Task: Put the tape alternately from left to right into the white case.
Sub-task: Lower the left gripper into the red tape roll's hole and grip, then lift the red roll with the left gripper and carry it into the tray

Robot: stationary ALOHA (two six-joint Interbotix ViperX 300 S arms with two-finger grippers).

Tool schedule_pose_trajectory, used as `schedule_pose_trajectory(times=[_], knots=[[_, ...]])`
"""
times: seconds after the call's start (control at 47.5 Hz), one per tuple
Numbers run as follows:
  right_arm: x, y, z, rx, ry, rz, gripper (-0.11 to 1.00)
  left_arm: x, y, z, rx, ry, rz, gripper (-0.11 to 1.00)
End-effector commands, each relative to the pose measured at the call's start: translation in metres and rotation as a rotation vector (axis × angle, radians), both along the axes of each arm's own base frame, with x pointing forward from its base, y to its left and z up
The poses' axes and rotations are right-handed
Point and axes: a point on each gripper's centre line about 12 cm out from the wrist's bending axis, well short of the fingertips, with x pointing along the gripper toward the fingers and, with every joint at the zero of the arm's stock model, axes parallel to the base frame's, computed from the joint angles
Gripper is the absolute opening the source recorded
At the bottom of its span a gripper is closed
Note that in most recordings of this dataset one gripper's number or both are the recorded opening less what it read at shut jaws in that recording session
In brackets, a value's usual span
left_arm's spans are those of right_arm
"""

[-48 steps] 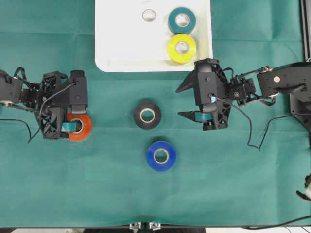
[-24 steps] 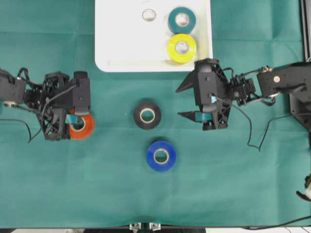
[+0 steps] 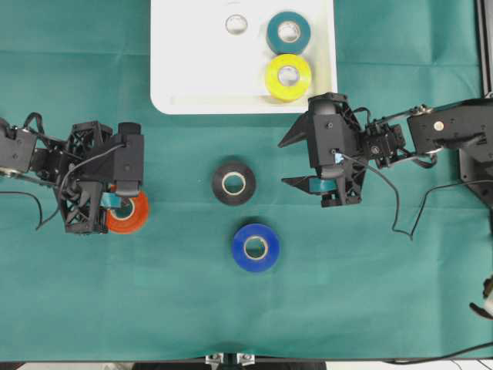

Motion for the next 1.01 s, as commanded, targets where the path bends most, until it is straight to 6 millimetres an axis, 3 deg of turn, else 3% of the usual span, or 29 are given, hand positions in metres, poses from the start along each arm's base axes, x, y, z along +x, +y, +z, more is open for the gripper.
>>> schedule_pose_trajectory(times=[0.0,0.358,0.547,0.989], knots=[[0.006,0.001,0.01,0.008,-0.037,0.001,0.8,0.003,-0.004,0.017,-0.011,-0.046,-0.01,-0.03],[0.006,0.001,0.01,0.007,-0.036,0.0,0.8,0.0,-0.004,0.025,-0.012,-0.062,-0.015,-0.03],[0.006,0.001,0.01,0.008,-0.037,0.001,0.8,0.009,0.0,0.037,-0.012,-0.107,-0.008,-0.03],[0.006,0.002,0.01,0.008,-0.037,0.002,0.8,0.024,0.049,0.053,0.051,-0.191,0.068,-0.03]])
